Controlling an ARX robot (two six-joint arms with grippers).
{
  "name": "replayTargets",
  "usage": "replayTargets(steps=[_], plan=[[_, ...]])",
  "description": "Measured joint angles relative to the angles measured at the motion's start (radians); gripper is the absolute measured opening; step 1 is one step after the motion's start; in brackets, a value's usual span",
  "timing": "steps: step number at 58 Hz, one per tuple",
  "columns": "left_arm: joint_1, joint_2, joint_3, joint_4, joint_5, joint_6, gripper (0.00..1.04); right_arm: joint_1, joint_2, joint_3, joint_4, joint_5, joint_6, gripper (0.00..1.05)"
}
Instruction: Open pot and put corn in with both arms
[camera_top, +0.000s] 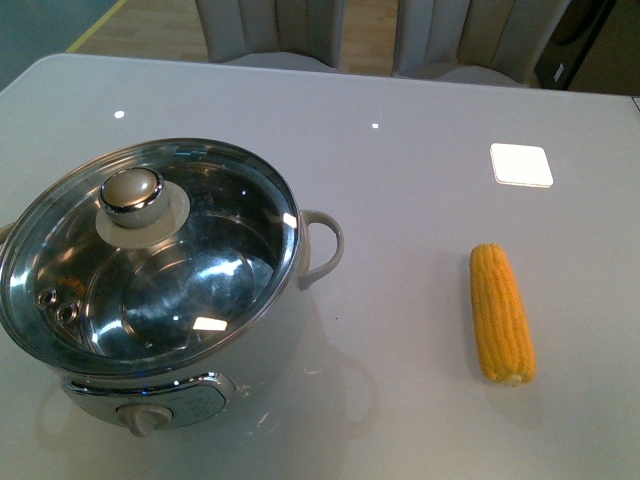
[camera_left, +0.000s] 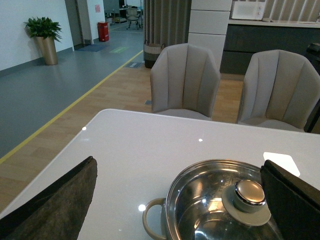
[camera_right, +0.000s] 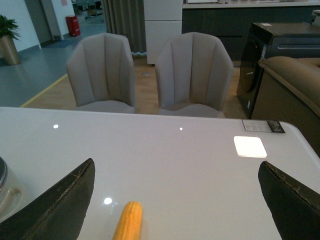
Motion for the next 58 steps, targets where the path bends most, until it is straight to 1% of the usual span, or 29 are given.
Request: replayTargets(steps=[41, 42, 44, 46, 49, 53, 58], plan=[[0.000, 0.000, 0.000, 0.000, 0.000, 0.000, 0.98, 0.000, 0.000, 0.000, 0.000, 0.000, 0.000, 0.96], [-0.001, 0.003, 0.002, -0.006, -0.009, -0.005, 0.98, 0.000, 0.000, 0.000, 0.000, 0.000, 0.000, 0.96], [-0.012, 0.024, 0.022, -0.067, -0.053, -0.021, 0.98, 0.000, 0.000, 0.000, 0.000, 0.000, 0.000, 0.96], [-0.027, 0.085, 0.061, -0.169, -0.108, -0.053, 0.98, 0.000, 0.000, 0.000, 0.000, 0.001, 0.000, 0.96], [-0.033, 0.160, 0.092, -0.236, -0.121, -0.074, 0.98, 0.000, 0.000, 0.000, 0.000, 0.000, 0.000, 0.96], [-0.045, 0.225, 0.107, -0.236, -0.116, -0.092, 0.98, 0.000, 0.000, 0.000, 0.000, 0.000, 0.000, 0.96], [-0.060, 0.310, 0.138, -0.187, -0.101, -0.098, 0.98, 0.000, 0.000, 0.000, 0.000, 0.000, 0.000, 0.96]])
